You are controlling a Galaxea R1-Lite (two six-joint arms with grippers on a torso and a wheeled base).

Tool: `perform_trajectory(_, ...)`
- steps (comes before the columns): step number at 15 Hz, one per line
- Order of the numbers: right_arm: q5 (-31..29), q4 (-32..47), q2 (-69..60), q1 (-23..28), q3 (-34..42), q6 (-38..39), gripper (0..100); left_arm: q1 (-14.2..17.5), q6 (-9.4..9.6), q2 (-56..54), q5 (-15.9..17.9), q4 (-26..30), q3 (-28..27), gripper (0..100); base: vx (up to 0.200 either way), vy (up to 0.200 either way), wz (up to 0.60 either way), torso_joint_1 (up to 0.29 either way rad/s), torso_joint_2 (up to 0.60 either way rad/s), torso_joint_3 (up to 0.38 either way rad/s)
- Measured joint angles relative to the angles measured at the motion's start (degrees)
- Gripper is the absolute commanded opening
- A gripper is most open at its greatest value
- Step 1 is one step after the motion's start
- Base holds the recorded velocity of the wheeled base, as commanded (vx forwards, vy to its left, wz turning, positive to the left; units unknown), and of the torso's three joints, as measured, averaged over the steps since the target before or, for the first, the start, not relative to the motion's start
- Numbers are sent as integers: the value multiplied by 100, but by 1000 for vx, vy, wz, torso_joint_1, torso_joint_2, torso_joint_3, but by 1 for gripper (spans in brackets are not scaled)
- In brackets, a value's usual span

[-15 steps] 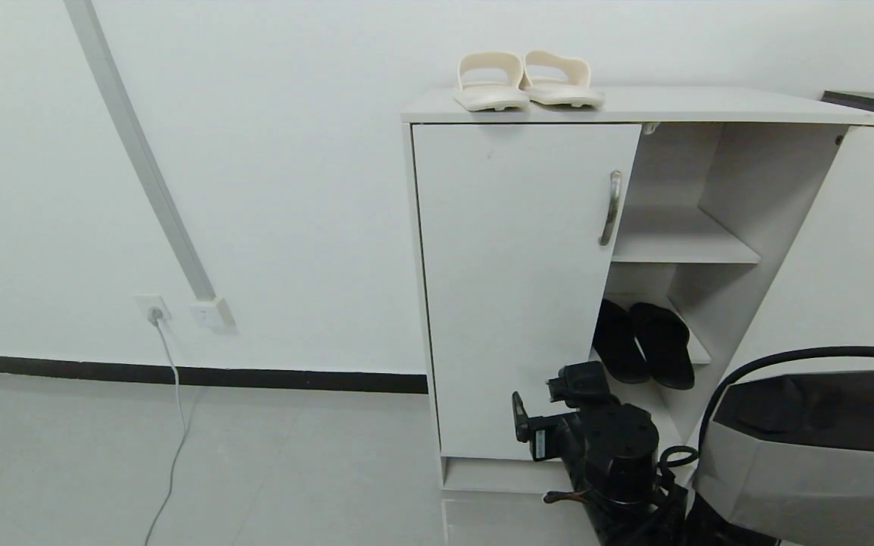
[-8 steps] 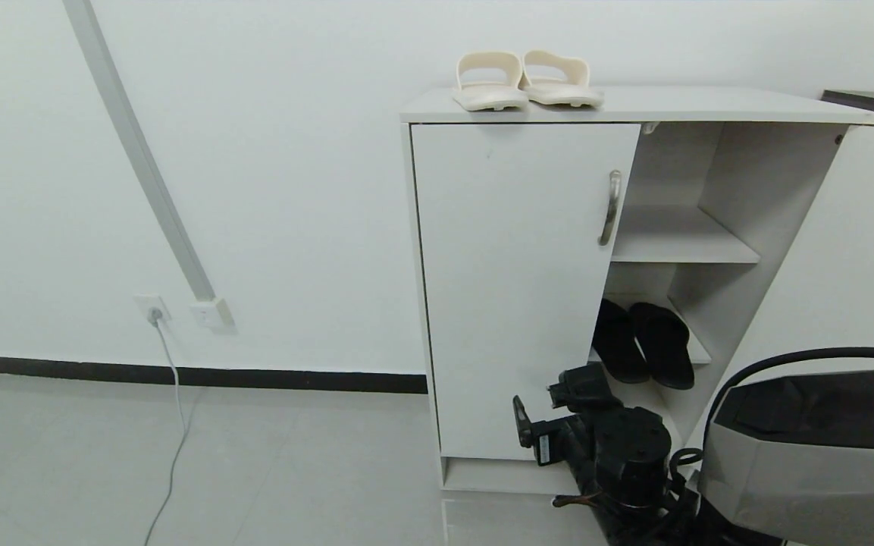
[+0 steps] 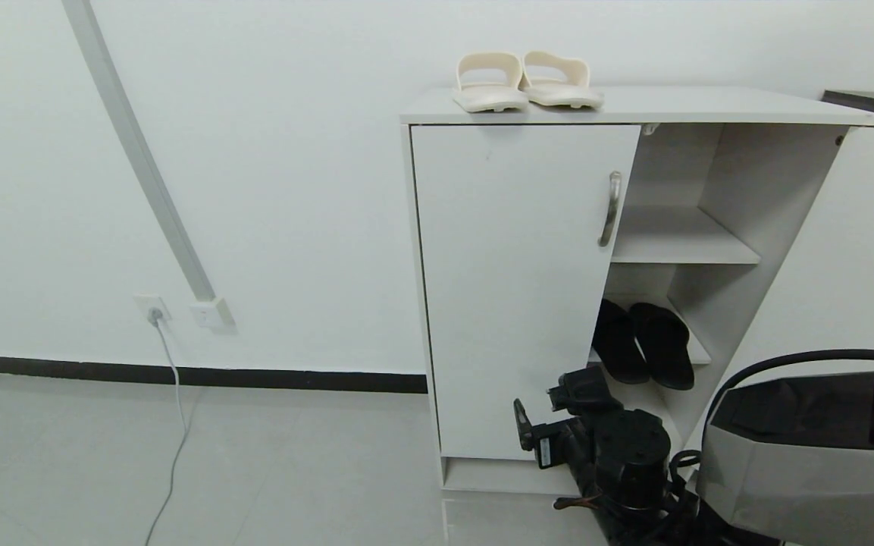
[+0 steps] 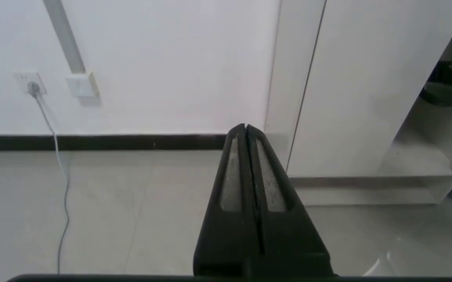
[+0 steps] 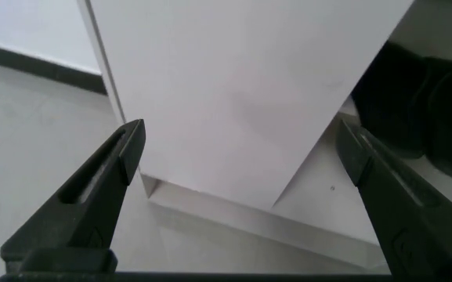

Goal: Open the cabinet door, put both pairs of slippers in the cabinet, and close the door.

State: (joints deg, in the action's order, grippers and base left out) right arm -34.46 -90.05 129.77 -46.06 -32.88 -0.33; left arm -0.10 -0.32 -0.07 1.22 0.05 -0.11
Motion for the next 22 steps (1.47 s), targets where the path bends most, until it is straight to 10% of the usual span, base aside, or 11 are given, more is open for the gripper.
perform_trajectory(22,1,11,16,2,0,0,100,0,7,0,0,-5,1,0,0,0,0,143,-474,-331)
